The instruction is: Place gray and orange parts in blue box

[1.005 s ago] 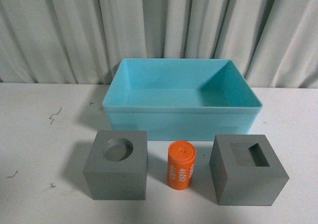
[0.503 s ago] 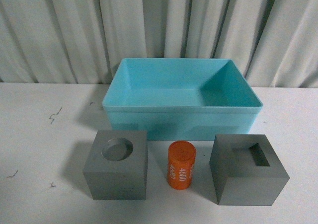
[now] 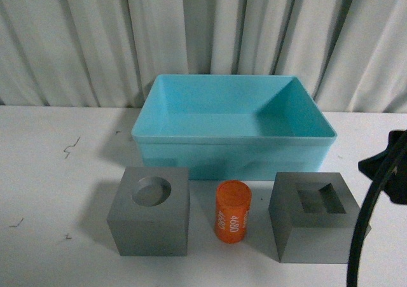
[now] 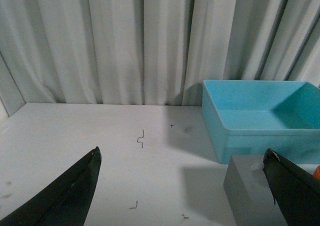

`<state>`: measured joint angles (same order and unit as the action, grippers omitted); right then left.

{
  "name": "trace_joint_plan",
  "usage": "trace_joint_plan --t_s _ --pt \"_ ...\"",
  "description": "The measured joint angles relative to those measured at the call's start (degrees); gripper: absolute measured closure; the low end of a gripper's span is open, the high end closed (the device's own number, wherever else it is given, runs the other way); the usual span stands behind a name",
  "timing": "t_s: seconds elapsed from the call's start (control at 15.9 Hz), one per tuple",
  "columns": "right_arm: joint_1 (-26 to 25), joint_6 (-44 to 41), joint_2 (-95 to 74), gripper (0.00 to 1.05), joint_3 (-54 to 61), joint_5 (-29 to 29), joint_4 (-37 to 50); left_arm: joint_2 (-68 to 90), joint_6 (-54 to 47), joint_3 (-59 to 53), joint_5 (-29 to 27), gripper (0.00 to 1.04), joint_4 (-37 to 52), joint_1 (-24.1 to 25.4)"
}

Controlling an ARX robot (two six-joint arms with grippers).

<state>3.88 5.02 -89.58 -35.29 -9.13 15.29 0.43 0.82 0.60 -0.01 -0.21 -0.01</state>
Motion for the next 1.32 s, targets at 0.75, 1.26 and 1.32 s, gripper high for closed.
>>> trace_joint_plan --t_s 0.75,1.26,1.32 --pt "5.44 11.8 -12.17 0.68 -2.14 6.95 1.95 0.0 0.0 0.0 0.0 0.07 0.0 0.0" --pt "-1.9 8.72 16.72 0.86 -11.13 -1.73 -10.86 0.0 0.02 0.0 0.0 0.07 0.0 0.0" --pt "-2.51 7.5 14.97 0.86 -17.29 -1.99 -6.99 0.0 0.02 0.0 0.0 0.07 0.0 0.0"
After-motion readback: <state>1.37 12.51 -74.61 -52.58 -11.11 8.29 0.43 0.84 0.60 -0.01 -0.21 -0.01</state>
